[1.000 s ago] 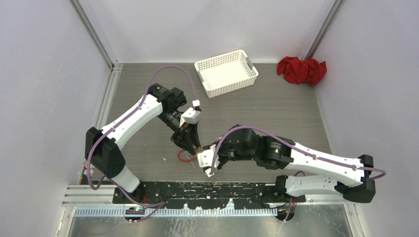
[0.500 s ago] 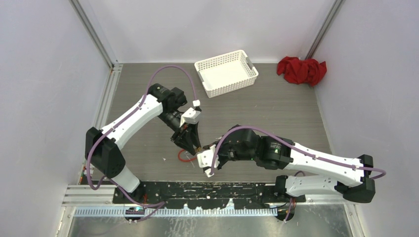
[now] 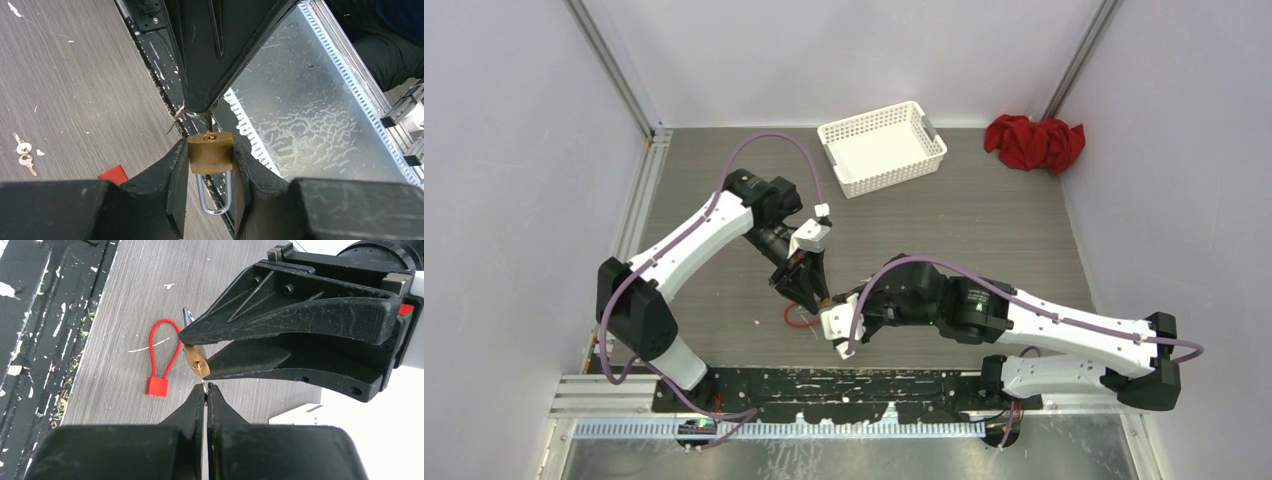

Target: Unlock with the key

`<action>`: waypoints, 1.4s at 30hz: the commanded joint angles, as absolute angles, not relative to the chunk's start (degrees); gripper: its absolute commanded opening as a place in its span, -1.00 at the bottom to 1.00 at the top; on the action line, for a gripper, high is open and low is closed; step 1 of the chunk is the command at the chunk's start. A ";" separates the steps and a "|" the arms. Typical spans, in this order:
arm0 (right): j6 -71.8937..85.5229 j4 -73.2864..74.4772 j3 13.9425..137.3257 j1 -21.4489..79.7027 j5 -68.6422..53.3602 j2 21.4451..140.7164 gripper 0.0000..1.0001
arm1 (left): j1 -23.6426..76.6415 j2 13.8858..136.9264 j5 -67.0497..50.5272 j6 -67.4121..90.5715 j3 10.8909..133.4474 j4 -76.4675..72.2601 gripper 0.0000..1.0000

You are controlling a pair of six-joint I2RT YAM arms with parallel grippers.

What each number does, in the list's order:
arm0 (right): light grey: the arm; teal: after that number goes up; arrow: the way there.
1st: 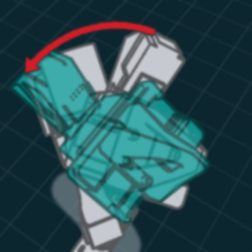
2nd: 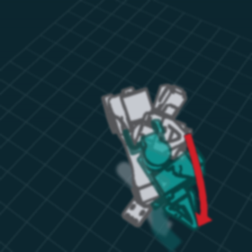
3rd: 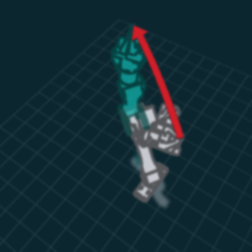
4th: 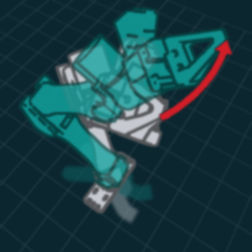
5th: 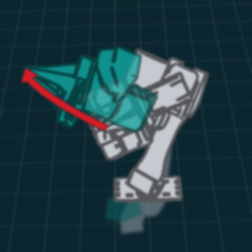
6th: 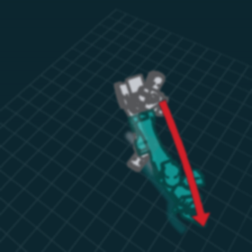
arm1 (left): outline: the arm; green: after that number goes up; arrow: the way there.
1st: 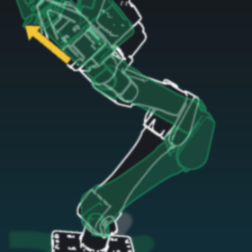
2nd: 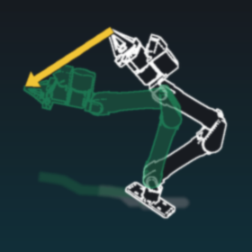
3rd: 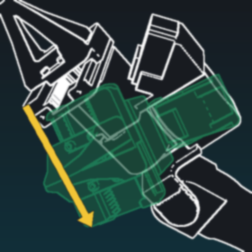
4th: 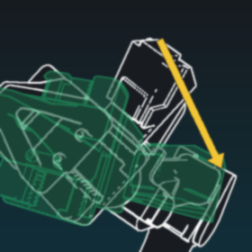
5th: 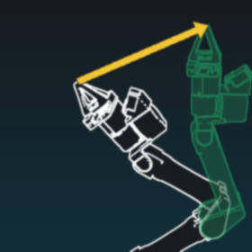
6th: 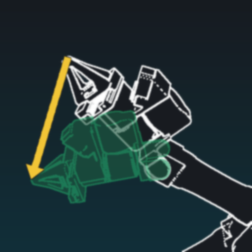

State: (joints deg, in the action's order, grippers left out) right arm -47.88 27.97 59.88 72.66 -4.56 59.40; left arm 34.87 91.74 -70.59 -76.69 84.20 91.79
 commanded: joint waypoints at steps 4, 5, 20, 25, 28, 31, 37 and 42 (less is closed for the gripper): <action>-48.81 24.18 58.71 72.95 -3.65 59.49 -0.99 | 35.24 91.30 -74.43 -76.12 86.74 101.78 -1.00; -48.83 24.06 58.58 72.91 -3.61 59.50 -0.99 | 35.32 91.32 -74.47 -76.15 86.79 101.82 -1.00; -49.62 22.24 57.84 73.14 -2.56 59.80 -0.99 | 35.60 91.71 -75.07 -75.74 87.76 101.82 -1.00; -50.07 21.87 57.76 73.87 -1.97 60.06 -0.99 | 35.53 92.27 -75.67 -75.21 88.14 101.78 -1.00; -50.59 21.80 57.81 74.36 -1.48 60.43 -0.99 | 35.60 92.53 -75.68 -75.10 88.45 101.81 -1.00; -51.17 21.56 57.51 74.82 -0.86 60.61 -0.99 | 35.62 92.61 -75.89 -74.91 88.78 101.78 -1.00; -51.64 21.01 56.83 75.90 -0.09 60.43 -0.99 | 35.61 92.48 -76.21 -74.96 89.12 101.79 -1.00; -51.44 21.25 56.93 76.37 -0.64 60.32 -0.99 | 35.68 92.61 -76.53 -75.02 89.81 101.78 -1.00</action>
